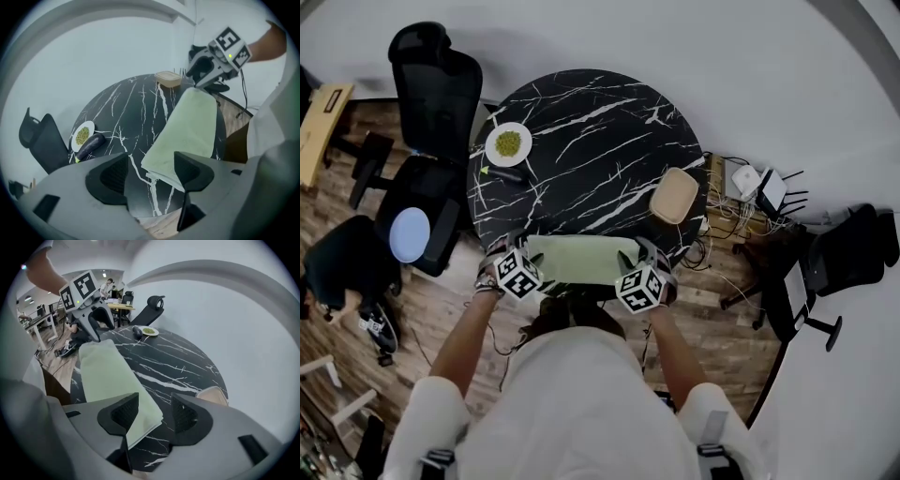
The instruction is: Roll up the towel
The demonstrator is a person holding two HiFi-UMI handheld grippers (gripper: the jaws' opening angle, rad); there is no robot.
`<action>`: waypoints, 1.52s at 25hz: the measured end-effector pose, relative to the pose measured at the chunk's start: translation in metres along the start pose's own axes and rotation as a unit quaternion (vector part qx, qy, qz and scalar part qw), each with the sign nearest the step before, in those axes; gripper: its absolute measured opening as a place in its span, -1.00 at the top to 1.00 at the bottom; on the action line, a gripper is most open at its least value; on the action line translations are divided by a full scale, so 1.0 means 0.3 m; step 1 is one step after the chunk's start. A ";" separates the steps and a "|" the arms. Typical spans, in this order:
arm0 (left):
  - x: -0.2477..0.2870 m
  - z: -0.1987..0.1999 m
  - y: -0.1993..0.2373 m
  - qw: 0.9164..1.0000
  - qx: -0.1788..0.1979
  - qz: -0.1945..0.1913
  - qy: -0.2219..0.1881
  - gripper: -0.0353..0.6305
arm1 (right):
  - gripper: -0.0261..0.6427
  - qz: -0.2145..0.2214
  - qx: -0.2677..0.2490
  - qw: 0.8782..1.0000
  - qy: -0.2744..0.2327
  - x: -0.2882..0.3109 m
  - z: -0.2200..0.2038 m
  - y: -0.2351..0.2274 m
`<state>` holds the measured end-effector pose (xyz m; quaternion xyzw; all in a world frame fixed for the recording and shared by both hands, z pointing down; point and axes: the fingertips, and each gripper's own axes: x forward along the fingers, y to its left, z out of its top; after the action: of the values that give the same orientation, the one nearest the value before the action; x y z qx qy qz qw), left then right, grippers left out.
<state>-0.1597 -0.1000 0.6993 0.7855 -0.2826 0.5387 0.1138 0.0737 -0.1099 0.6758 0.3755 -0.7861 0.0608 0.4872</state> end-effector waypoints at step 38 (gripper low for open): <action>-1.199 0.532 -0.016 0.814 -0.162 0.020 -0.558 0.88 | 0.94 0.010 0.109 0.870 -0.481 -0.980 0.760 -0.125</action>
<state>-0.1256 -0.0576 0.3095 0.9157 -0.3962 -0.0434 0.0515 0.0053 -0.0856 0.3089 0.4010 -0.9153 -0.0368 0.0034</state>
